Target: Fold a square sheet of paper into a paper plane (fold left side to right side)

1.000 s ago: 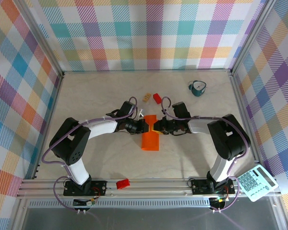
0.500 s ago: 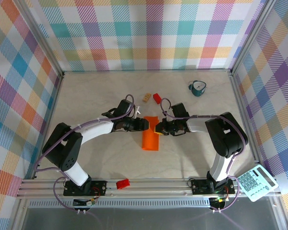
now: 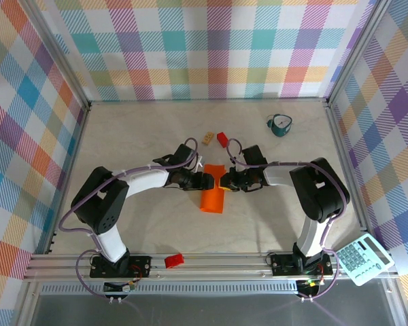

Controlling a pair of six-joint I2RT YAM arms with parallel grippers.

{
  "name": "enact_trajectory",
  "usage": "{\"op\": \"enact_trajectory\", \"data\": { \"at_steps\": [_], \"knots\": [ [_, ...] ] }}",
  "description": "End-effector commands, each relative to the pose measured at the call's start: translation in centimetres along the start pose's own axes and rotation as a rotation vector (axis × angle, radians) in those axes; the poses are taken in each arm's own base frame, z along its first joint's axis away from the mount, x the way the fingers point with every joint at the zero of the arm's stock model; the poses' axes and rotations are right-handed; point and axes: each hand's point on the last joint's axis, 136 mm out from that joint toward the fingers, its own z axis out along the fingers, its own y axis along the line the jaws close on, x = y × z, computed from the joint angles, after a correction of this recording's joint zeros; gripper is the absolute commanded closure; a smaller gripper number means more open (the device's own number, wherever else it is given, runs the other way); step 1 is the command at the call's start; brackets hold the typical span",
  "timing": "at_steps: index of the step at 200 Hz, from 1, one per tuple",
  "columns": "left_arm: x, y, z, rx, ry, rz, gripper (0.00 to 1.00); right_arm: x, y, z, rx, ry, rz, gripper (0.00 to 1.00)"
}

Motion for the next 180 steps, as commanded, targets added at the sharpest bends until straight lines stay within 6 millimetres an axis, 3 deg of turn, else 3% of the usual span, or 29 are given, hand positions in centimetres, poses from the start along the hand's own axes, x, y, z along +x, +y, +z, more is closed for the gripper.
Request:
{"op": "enact_trajectory", "data": {
  "at_steps": [1,54,86,95,149,180],
  "knots": [
    [-0.6,-0.3,0.3,-0.016,-0.003,0.014,0.35,0.2,-0.1,0.5,0.009,0.020,-0.019,0.90],
    [-0.3,1.0,1.4,-0.073,0.017,-0.004,0.47,0.4,-0.2,0.6,0.011,0.027,-0.021,0.88],
    [0.0,1.6,2.2,-0.109,0.032,0.005,0.54,0.4,-0.3,0.0,0.039,0.008,-0.028,0.78],
    [0.8,2.1,2.3,-0.138,0.066,0.001,0.55,0.3,-0.4,-0.3,0.053,-0.002,-0.032,0.74],
    [1.8,3.0,3.1,-0.203,0.099,0.012,0.55,-0.5,-0.8,-3.9,0.138,-0.111,-0.049,0.55],
    [2.0,3.6,3.4,-0.233,0.102,-0.007,0.54,-0.7,-0.8,-5.3,0.165,-0.152,-0.059,0.52]
  ]
}}
